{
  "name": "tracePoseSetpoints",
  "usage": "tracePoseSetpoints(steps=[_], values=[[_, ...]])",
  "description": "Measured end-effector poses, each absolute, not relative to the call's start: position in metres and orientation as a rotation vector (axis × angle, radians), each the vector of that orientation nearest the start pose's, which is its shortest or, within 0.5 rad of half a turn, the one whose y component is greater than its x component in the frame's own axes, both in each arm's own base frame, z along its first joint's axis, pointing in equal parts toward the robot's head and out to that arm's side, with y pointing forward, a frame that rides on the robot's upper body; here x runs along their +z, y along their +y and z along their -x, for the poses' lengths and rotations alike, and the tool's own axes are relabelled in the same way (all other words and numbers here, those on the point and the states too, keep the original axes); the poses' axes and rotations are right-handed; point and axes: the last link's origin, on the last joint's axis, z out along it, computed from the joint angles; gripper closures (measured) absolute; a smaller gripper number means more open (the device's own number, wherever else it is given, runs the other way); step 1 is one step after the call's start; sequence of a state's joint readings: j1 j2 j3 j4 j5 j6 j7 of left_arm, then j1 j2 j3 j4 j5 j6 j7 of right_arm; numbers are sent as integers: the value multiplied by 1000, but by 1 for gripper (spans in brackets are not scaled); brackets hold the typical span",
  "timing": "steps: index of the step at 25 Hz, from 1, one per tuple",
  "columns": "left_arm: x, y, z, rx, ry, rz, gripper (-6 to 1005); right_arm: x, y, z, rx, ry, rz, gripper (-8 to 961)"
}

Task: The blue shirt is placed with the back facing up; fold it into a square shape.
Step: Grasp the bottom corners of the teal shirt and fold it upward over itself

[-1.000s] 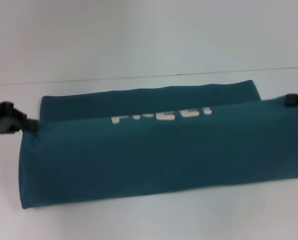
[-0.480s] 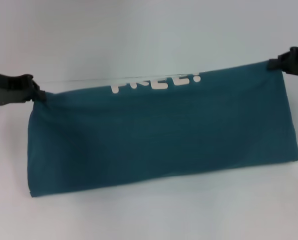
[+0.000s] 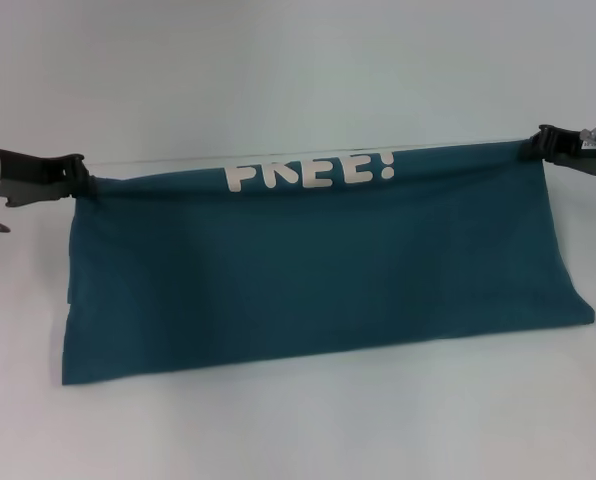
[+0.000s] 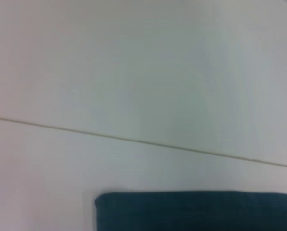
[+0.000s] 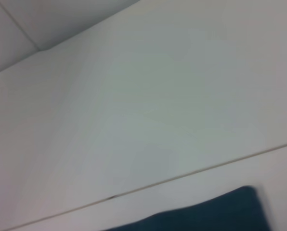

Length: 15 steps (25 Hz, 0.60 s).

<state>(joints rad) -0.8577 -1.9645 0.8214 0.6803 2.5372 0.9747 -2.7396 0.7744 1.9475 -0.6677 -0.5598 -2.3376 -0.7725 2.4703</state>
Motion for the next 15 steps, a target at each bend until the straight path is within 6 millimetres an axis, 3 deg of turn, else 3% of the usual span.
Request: tracePoseSetpoints(steps=[15], values=[[43, 472, 247, -233, -1494, 1849, 963, 56, 479, -276, 437, 1420, 1716, 880]])
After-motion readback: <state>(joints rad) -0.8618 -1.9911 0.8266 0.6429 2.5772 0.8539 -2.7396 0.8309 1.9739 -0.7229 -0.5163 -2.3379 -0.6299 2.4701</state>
